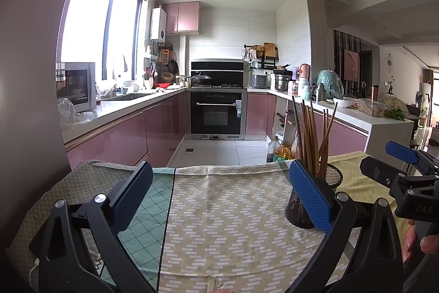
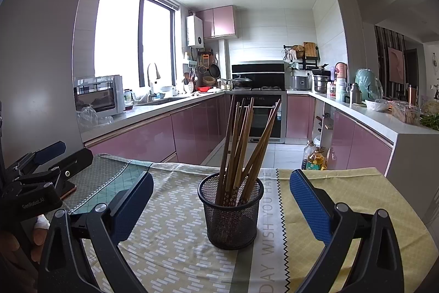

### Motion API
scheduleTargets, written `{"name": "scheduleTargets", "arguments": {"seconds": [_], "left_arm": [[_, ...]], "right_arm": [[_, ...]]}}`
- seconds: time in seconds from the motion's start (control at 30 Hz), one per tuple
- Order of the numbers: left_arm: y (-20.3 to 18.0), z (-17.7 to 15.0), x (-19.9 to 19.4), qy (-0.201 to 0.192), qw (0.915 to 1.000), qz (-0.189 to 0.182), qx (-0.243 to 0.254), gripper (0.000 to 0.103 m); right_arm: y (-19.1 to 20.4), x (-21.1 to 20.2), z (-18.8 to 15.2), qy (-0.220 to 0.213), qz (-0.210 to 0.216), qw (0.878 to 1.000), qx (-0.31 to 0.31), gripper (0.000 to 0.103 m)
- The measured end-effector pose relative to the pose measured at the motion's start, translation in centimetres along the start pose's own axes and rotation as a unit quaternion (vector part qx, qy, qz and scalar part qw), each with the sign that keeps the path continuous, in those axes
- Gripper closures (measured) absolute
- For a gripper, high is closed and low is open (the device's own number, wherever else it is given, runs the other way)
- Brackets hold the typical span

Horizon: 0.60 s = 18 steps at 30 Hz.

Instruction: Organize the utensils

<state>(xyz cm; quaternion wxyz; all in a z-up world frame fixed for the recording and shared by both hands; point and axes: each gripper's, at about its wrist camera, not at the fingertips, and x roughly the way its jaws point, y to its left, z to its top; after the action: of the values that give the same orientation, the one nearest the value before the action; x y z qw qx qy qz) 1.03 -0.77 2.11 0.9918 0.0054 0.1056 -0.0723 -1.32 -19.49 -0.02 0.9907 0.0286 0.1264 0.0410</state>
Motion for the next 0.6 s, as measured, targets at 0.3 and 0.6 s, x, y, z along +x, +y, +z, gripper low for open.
{"name": "scheduleTargets", "arguments": {"seconds": [0.3,0.6], "left_arm": [[0.02,-0.22,-0.02,0.001,1.0000,0.000,-0.001,0.005],[0.07,-0.16,-0.01,0.001,1.0000,0.001,0.000,0.005]], "right_arm": [[0.02,0.05,0.01,0.000,0.000,1.000,0.000,0.007],[0.06,0.08,-0.01,0.000,0.000,1.000,0.000,0.007]]}}
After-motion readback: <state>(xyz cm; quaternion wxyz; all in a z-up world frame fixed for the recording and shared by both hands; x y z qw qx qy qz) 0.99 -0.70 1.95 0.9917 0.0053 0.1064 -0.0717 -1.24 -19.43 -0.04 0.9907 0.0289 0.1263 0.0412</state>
